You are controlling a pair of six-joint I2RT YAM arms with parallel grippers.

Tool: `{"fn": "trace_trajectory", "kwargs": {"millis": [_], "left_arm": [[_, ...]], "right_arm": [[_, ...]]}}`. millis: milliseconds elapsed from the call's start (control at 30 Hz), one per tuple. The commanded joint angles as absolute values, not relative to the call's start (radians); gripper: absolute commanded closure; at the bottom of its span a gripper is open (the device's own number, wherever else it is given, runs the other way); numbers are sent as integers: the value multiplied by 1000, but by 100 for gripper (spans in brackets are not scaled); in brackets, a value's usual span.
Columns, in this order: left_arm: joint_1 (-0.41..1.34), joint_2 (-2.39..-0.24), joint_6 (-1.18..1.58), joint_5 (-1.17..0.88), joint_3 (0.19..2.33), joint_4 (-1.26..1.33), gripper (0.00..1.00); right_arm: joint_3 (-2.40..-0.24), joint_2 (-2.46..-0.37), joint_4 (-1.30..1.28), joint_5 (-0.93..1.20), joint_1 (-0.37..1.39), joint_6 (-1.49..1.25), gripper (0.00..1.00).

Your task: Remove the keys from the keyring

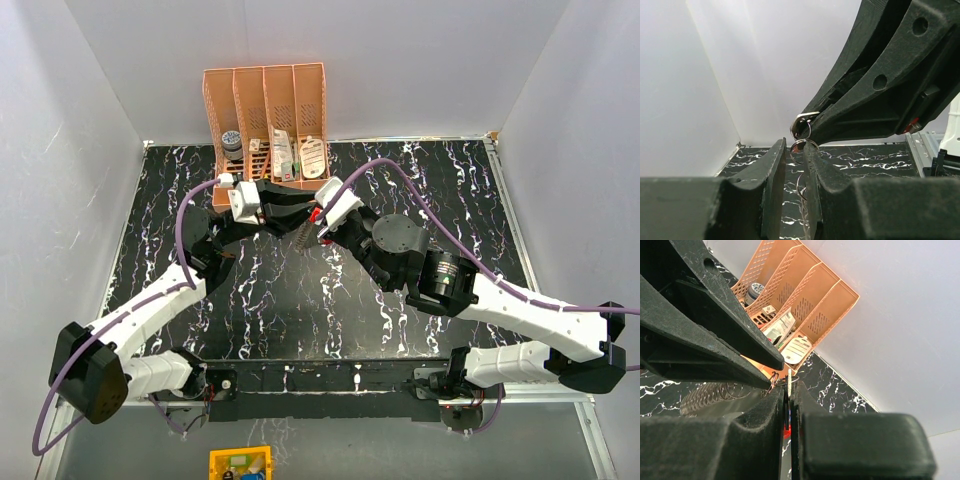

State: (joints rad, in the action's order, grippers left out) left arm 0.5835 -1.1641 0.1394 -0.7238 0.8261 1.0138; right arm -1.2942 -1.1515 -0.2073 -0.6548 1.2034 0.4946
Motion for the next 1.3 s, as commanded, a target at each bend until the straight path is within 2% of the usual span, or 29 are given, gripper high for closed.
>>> {"fn": "trace_trajectory", "kwargs": {"millis": [0,333,500,700,1267], "left_arm": [[580,-1177,157,-754,867,1097,81],[583,-1205,188,-771,874,1143,83],[585,-1206,217,-735,863,1194,100],[587,-1215,279,-700,853,1272,100],[586,-1231,347,-539,855,1211,100]], "right_arm": [[-1313,-1132,-144,-641,1207,479,100],[-1309,-1127,-152,-638,1207,471,100],[-1299,-1123,-149,-638,1207,468,100],[-1295,-1111,-147,-643,1206,468,100],[-1289,-1103,-151,-646,1207,468,100]]}}
